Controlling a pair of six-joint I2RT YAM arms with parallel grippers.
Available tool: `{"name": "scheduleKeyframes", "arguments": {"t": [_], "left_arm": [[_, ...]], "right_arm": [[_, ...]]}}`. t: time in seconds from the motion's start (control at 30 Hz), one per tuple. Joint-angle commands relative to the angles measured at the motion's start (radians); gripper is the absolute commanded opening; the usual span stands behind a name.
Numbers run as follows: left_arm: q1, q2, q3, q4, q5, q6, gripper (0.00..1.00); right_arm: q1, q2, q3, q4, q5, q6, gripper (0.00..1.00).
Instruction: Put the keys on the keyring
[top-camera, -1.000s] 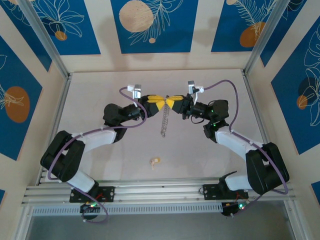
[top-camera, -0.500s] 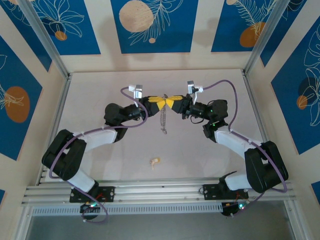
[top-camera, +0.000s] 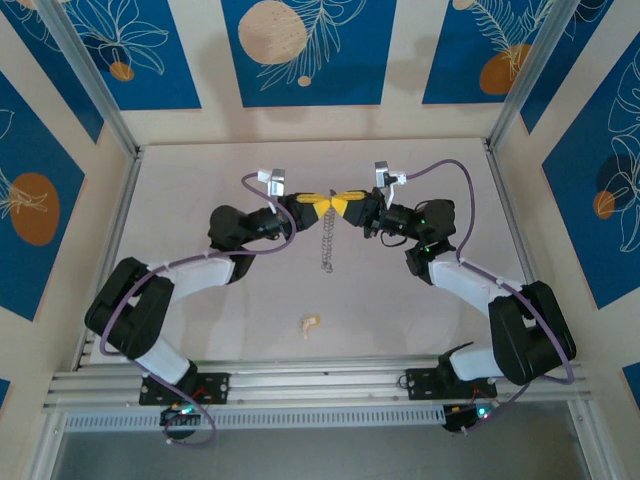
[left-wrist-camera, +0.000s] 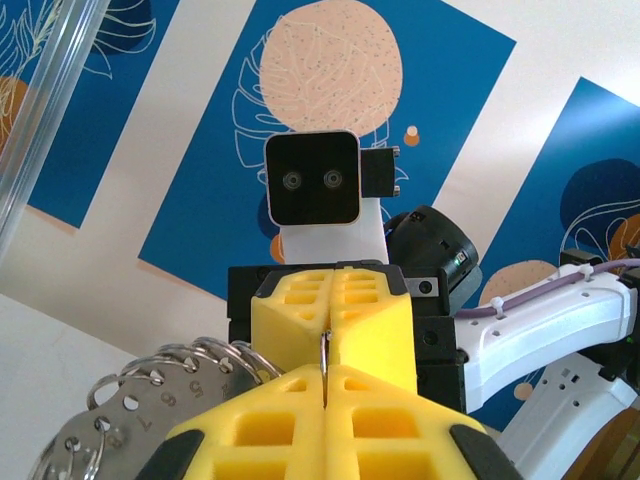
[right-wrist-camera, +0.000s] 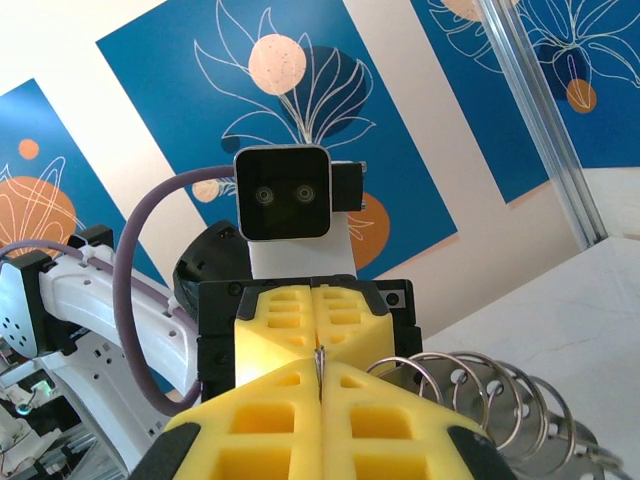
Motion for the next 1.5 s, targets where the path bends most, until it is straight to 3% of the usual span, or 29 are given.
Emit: {"name": "scheduleKeyframes", "arguments": {"t": [0.0,0.17,0.2,0.27,0.33,0.43,0.77,0.97,1.17,1.47], "left_arm": [[-0.008,0.017,0.044,0.051,0.04,0.0,0.0],[-0.009,0.014,0.044,0.052,0.039,0.02,0.0],[-0.01,0.012,0.042,0.051,0.035,0.027,0.0],[-0.009,0.007,0.036,0.051,0.028,0.045,0.0],[-0.01,-0.002,0.029,0.046,0.02,0.071,0.0],[-0.009,-0.021,0.017,0.018,0.006,0.133,0.0],[-0.011,-0.131,-0.071,-0.035,-0.067,0.466,0.0],[-0.023,-0.176,-0.131,-0.028,-0.144,0.671,0.0],[-0.039,-0.218,-0.136,-0.147,-0.174,0.839,0.0],[-0.047,-0.202,-0.126,-0.205,-0.265,0.797,0.0]], "right_arm": [[0.018,0.005,0.038,0.021,0.008,-0.006,0.0],[0.018,0.003,0.045,-0.017,0.002,-0.014,0.0],[0.016,-0.001,0.048,-0.031,0.004,-0.016,0.05],[0.005,-0.014,0.049,-0.063,0.004,-0.016,0.26],[-0.022,-0.042,0.036,-0.085,0.011,-0.006,0.39],[-0.075,-0.113,0.003,-0.145,0.027,-0.001,0.49],[-0.184,-0.441,-0.129,-0.634,0.117,-0.114,0.55],[-0.231,-0.525,-0.231,-0.734,0.132,-0.099,0.56],[-0.252,-0.533,-0.295,-0.777,0.107,-0.094,0.56],[-0.225,-0.533,-0.328,-0.903,0.101,-0.104,0.56]]}}
